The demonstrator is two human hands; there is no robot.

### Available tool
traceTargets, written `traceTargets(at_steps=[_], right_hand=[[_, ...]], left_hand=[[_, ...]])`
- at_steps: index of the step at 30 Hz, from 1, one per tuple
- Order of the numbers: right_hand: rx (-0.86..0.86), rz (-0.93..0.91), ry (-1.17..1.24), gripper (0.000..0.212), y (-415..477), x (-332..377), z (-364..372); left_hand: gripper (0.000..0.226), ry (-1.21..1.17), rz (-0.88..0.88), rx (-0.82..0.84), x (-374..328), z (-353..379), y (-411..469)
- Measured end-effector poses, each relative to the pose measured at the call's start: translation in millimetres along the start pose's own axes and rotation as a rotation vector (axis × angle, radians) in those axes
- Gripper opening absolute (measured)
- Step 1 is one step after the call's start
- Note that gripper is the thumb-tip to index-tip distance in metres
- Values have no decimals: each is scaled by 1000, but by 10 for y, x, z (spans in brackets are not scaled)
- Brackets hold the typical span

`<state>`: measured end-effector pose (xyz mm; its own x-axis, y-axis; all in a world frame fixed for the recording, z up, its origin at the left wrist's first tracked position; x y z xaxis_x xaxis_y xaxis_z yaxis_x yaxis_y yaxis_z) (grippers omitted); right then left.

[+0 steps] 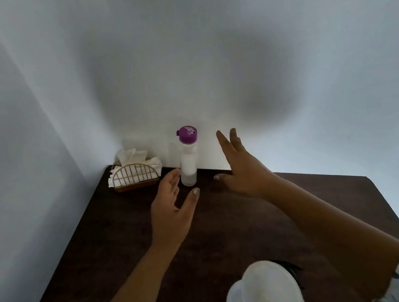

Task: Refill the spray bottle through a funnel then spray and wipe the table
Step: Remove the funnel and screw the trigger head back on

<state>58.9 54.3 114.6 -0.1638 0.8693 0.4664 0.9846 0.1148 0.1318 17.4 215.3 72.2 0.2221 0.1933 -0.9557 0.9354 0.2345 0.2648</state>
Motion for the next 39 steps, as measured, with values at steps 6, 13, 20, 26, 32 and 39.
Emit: traceTargets(at_steps=[6, 13, 20, 26, 32, 39], right_hand=[[-74, 86, 199, 81, -981, -193, -474], [-103, 270, 439, 63, -2048, -546, -463], [11, 515, 476, 78, -2486, -693, 106], [-67, 525, 557, 73, -2457, -658, 159], [-100, 549, 477, 37, -2365, -643, 143], [-91, 582, 628, 27, -2353, -645, 240]], left_hand=[[50, -149, -125, 176, -361, -3, -942], [52, -3, -233, 142, -420, -25, -1597], [37, 270, -151, -47, -441, -80, -1842], [35, 377, -58, -157, -631, -96, -1979], [34, 387, 13, -94, -665, 16, -2048], [28, 255, -45, -218, -578, -179, -2027]])
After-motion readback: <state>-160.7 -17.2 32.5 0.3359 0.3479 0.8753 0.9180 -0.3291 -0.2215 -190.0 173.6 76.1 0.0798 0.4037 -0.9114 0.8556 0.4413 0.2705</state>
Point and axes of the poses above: each hand's wrist, its own y-axis towards the middle knuckle, its own z-axis out of the palm, x = y × z, the point moved 8 cm from there along y, towards the middle knuckle, and after that the axes turned 11 degrees about -x, right-handed, at the moved point
